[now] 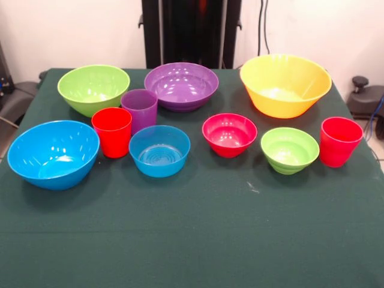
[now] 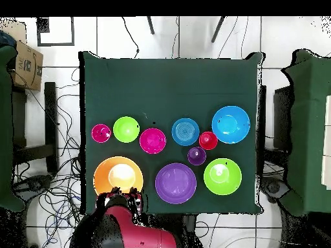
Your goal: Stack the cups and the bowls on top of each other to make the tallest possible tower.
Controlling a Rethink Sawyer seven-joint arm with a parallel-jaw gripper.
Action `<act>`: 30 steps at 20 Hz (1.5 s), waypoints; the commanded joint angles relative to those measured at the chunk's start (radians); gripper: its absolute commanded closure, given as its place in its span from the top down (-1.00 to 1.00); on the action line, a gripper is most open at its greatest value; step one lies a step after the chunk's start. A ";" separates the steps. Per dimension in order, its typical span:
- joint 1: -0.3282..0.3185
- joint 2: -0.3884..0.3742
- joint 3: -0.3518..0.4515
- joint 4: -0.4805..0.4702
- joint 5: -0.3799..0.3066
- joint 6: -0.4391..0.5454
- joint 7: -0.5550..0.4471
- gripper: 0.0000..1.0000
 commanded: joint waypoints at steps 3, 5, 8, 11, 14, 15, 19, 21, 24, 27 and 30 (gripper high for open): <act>0.090 0.154 -0.023 -0.175 -0.065 0.163 0.294 1.00; 0.099 0.218 -0.028 -0.229 -0.077 0.150 0.301 1.00; 0.103 0.299 -0.029 -0.296 -0.095 0.136 0.302 1.00; 0.103 0.364 -0.045 -0.351 -0.125 0.121 0.300 1.00; 0.104 0.437 -0.068 -0.395 -0.145 0.085 0.317 1.00; 0.099 0.470 -0.076 -0.409 -0.148 0.061 0.323 1.00; 0.077 0.556 -0.078 -0.424 -0.159 -0.054 0.319 1.00; 0.041 0.604 -0.044 -0.409 -0.160 -0.167 0.300 1.00; -0.010 0.653 0.008 -0.402 -0.171 -0.269 0.271 1.00; -0.016 0.675 0.010 -0.417 -0.186 -0.288 0.258 1.00; -0.022 0.700 0.006 -0.432 -0.198 -0.312 0.246 1.00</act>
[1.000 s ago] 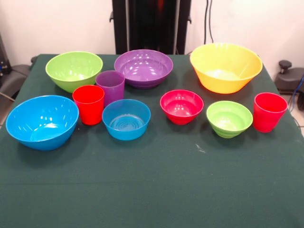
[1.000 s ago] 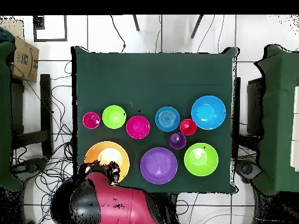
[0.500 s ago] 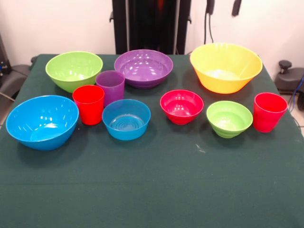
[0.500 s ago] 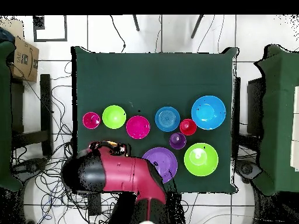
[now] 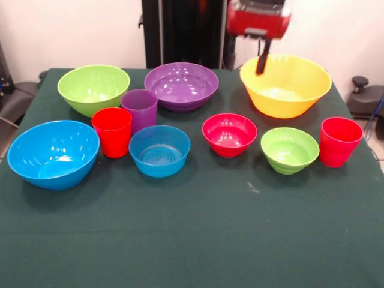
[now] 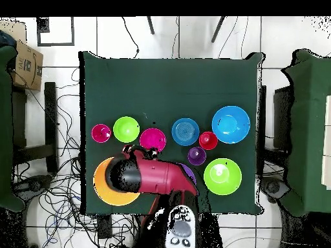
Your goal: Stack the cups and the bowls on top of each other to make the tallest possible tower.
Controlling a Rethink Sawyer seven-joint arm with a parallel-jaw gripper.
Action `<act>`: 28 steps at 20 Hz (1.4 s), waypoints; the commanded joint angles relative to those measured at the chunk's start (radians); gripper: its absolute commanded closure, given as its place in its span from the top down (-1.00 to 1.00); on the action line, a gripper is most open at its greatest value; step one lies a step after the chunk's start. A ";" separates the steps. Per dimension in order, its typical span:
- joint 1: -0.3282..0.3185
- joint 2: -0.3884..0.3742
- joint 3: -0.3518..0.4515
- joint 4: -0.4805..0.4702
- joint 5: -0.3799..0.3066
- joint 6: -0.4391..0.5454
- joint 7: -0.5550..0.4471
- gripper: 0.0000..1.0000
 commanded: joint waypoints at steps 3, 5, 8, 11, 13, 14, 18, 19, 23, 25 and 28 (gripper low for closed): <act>-0.036 0.173 0.054 -0.081 -0.096 -0.092 0.053 1.00; -0.025 0.169 0.034 -0.084 -0.096 -0.079 0.058 1.00; -0.025 0.160 0.024 -0.089 -0.097 -0.050 0.059 1.00; -0.020 0.174 0.015 -0.102 -0.090 -0.047 0.069 1.00; -0.015 0.185 0.005 -0.103 -0.086 -0.064 0.081 1.00; -0.015 0.190 0.005 -0.101 -0.085 -0.075 0.085 1.00; -0.016 0.198 0.002 -0.086 -0.085 -0.115 0.100 1.00; -0.014 0.198 -0.001 -0.090 -0.084 -0.112 0.100 1.00; 0.018 0.221 -0.039 -0.111 -0.073 -0.140 0.119 1.00; 0.045 0.242 -0.080 -0.126 -0.061 -0.170 0.139 1.00; 0.057 0.270 -0.105 -0.144 -0.051 -0.206 0.147 1.00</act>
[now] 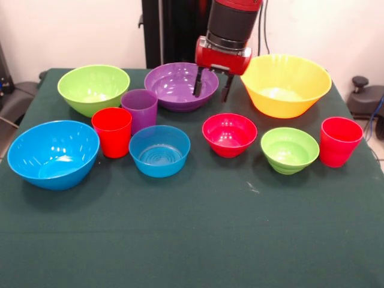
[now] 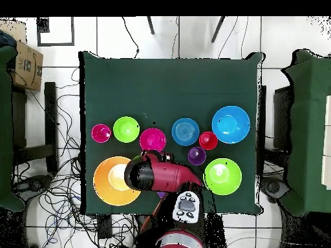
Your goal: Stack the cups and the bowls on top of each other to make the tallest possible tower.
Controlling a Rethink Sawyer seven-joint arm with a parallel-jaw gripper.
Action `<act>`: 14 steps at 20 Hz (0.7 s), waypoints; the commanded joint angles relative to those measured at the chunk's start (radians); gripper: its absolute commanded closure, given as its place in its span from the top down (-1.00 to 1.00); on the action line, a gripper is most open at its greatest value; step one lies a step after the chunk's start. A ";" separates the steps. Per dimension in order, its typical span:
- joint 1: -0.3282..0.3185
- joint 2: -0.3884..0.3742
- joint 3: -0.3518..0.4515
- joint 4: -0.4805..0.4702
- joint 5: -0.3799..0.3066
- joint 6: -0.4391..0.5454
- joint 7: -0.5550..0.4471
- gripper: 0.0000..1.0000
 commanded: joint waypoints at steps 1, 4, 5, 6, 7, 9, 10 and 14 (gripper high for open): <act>0.046 0.088 -0.014 -0.108 -0.005 -0.113 0.150 1.00; 0.046 0.107 -0.017 -0.114 0.008 -0.147 0.161 1.00; 0.046 0.113 -0.018 -0.115 0.013 -0.155 0.165 1.00; 0.043 0.115 -0.016 -0.115 0.014 -0.156 0.165 1.00; 0.035 0.118 -0.009 -0.116 0.014 -0.151 0.161 1.00; 0.014 0.117 0.014 -0.109 0.016 -0.122 0.152 1.00; 0.008 0.117 0.021 -0.105 0.016 -0.112 0.147 1.00; -0.041 0.116 0.074 -0.089 0.007 -0.021 0.112 1.00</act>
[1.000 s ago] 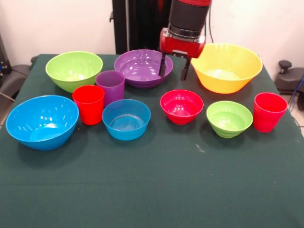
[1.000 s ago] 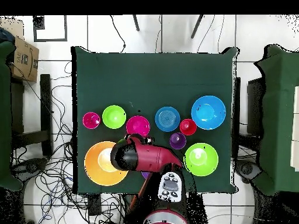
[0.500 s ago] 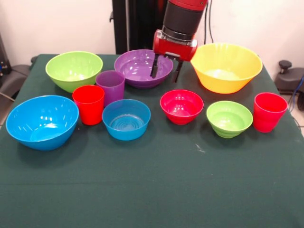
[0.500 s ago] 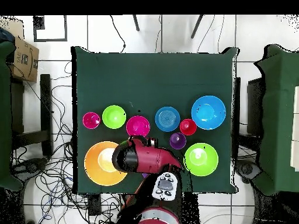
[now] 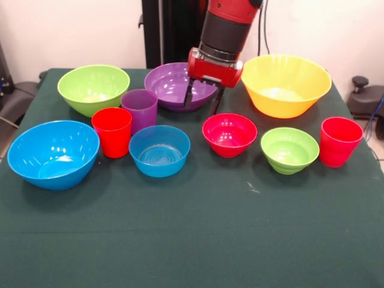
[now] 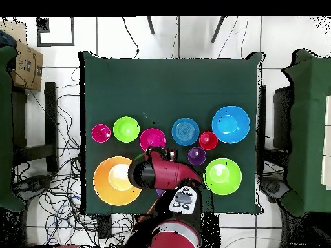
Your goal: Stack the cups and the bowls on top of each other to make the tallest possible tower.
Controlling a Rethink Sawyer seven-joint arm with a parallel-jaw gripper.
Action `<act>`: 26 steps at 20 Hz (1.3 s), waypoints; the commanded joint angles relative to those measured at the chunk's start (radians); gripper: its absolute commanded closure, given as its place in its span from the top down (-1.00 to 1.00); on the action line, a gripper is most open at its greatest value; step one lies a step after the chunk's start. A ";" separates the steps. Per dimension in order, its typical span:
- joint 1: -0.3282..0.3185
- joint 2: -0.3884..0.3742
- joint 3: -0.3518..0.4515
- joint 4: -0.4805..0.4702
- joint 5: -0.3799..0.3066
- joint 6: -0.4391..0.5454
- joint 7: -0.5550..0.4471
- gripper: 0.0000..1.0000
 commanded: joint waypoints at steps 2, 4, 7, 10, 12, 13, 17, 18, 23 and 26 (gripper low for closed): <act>-0.060 0.052 0.118 -0.045 0.020 0.118 0.116 1.00; -0.062 0.064 0.122 -0.043 0.030 0.124 0.125 1.00; -0.087 0.078 0.157 -0.027 0.024 0.084 0.135 1.00; -0.105 0.080 0.184 -0.014 0.015 0.046 0.142 1.00; -0.114 0.082 0.197 -0.006 0.012 0.029 0.148 1.00; -0.118 0.080 0.202 0.000 0.012 0.027 0.151 1.00; -0.110 0.054 0.203 0.022 0.027 0.058 0.164 1.00; -0.104 0.044 0.199 0.027 0.033 0.073 0.167 1.00; -0.009 -0.026 0.116 0.047 0.119 0.226 0.237 1.00; 0.055 -0.043 0.044 0.043 0.179 0.321 0.294 1.00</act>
